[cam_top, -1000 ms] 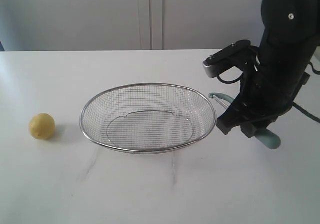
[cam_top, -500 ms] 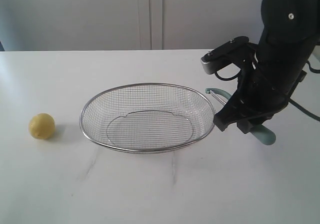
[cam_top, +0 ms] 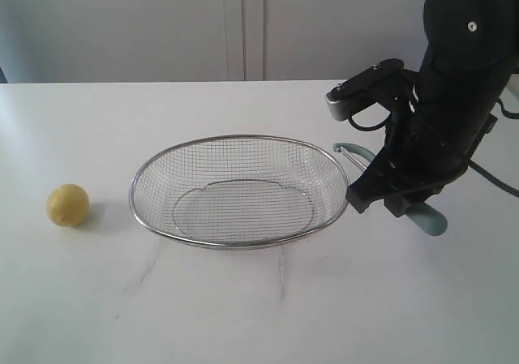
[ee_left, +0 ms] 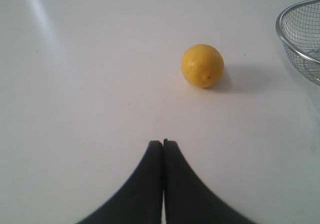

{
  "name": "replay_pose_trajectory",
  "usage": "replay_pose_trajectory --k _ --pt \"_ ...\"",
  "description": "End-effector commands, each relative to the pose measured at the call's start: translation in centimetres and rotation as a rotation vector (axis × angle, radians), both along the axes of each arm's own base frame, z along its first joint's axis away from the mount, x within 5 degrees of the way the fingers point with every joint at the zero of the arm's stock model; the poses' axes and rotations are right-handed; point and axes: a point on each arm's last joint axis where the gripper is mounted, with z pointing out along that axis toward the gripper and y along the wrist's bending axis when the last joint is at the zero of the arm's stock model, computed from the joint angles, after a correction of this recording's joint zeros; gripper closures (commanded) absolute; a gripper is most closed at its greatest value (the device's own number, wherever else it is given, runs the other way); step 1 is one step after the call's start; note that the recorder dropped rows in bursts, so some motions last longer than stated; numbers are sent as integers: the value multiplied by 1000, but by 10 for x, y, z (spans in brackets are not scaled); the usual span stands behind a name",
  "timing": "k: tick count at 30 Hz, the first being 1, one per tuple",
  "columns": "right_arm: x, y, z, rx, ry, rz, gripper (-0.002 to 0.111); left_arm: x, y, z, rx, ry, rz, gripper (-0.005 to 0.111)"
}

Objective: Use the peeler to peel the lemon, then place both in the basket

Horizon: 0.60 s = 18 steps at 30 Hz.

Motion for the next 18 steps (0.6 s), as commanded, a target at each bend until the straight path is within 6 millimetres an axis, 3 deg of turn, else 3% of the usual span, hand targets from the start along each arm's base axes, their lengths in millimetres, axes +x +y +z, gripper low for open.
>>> replay_pose_trajectory --k 1,9,18 --pt "0 -2 2 5 -13 0 108 1 0 2 -3 -33 1 107" --pt "0 -2 2 5 -13 0 108 5 2 33 -17 -374 22 107" --pt "0 -2 2 5 -13 0 108 5 2 36 -18 -414 24 107"
